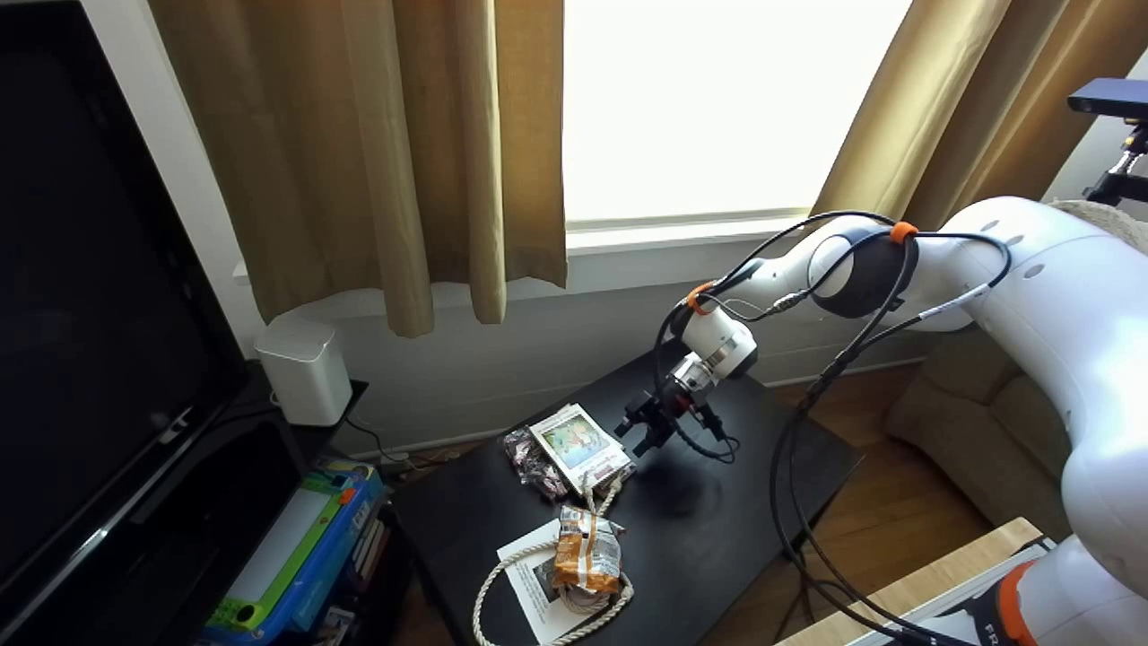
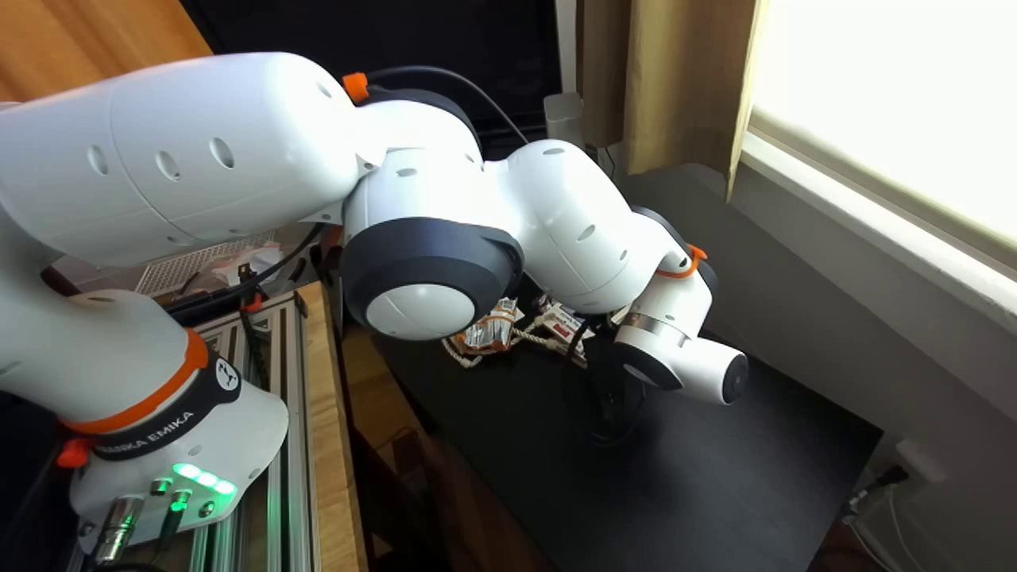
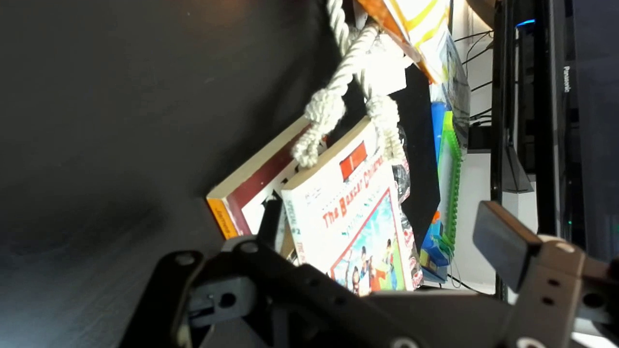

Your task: Move one book to the right

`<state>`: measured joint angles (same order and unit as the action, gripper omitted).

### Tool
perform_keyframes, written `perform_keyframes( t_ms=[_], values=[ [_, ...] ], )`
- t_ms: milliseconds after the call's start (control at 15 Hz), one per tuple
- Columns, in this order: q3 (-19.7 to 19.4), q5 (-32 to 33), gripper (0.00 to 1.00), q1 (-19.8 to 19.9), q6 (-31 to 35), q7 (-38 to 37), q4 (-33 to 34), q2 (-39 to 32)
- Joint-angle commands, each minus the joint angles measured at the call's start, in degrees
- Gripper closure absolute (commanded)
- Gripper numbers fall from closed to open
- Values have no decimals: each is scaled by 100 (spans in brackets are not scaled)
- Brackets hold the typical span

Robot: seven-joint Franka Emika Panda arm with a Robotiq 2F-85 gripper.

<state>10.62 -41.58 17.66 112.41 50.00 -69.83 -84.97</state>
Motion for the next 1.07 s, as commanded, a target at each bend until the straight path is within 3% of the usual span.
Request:
perform_keyframes(
  t_ms=[0, 1000],
  values=[
    [4, -77, 0, -46, 128, -261, 56, -51],
    [82, 0, 0, -258, 706, -622, -103, -11]
  ],
)
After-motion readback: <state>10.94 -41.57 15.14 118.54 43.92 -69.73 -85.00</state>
